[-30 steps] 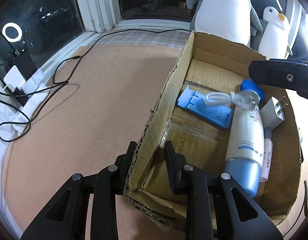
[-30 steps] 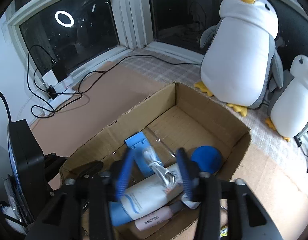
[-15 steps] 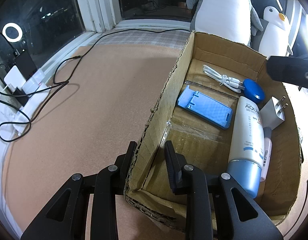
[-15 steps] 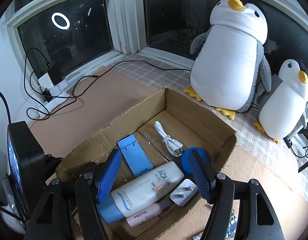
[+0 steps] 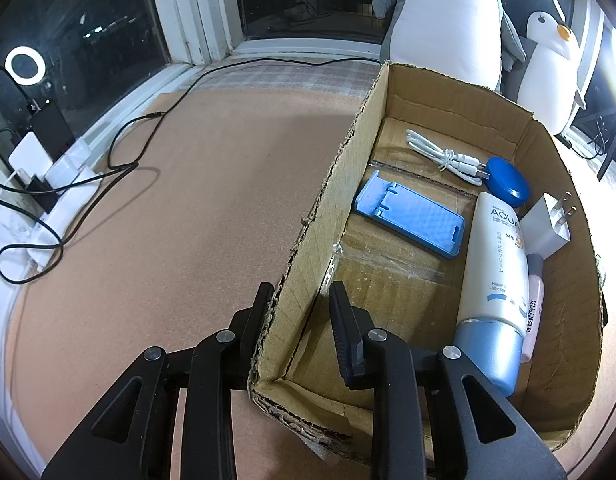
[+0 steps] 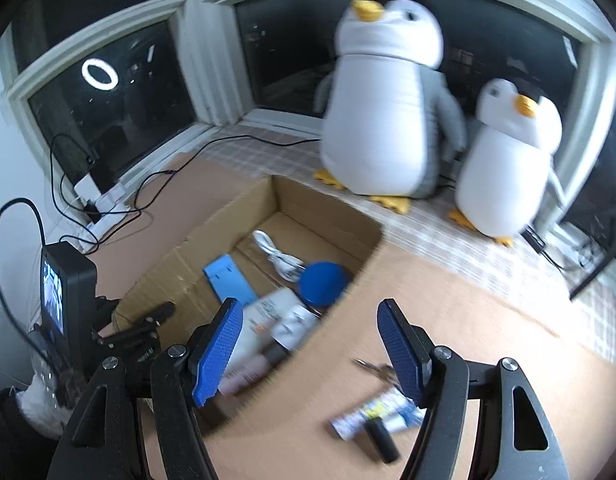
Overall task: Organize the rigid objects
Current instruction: 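Return the right gripper to the mat and grasp the black cylinder, then carry the black cylinder into the box and release it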
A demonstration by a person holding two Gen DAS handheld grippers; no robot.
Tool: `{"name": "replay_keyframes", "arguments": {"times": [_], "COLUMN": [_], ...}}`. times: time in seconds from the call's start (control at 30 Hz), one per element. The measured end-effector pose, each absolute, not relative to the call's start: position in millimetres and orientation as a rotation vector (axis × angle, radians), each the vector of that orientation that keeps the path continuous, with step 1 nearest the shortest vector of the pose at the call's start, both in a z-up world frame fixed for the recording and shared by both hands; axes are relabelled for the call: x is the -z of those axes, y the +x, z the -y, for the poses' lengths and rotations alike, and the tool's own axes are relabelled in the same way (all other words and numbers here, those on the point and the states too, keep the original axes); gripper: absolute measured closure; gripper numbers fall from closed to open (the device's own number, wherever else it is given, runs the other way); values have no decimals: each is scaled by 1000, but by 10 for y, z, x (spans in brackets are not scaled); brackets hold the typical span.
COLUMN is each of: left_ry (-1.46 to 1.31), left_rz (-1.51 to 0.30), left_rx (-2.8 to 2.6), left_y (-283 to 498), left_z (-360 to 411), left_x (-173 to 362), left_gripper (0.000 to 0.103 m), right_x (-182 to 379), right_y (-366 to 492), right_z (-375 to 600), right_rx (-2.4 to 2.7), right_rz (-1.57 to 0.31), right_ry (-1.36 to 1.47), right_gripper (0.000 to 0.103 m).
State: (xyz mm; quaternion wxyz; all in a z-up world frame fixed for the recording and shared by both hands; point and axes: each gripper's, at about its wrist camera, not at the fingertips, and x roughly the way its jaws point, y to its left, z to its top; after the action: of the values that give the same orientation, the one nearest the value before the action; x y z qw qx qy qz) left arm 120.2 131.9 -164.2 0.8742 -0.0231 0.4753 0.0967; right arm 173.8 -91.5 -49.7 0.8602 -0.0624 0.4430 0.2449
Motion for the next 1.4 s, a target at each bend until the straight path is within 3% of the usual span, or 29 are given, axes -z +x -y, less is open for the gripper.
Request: {"name": "replay_keyframes", "arguments": {"times": [0.4, 0.83, 1.4], "left_ry": [-47, -45, -45], "left_rz": [-993, -994, -995], "left_rx": [-202, -201, -202], "left_y": [1203, 1185, 1188], "left_z": [-1319, -1337, -1335], "left_x": [1642, 1639, 1638], "left_gripper": [78, 78, 78], "right_x": [656, 1129, 1517], "right_y": [1607, 1426, 1494], "right_z": [1586, 1511, 1439], "right_rx": [-467, -573, -553], "right_rz": [-985, -1116, -1206], "right_ry": [-119, -216, -304], "right_gripper": [37, 77, 84]}}
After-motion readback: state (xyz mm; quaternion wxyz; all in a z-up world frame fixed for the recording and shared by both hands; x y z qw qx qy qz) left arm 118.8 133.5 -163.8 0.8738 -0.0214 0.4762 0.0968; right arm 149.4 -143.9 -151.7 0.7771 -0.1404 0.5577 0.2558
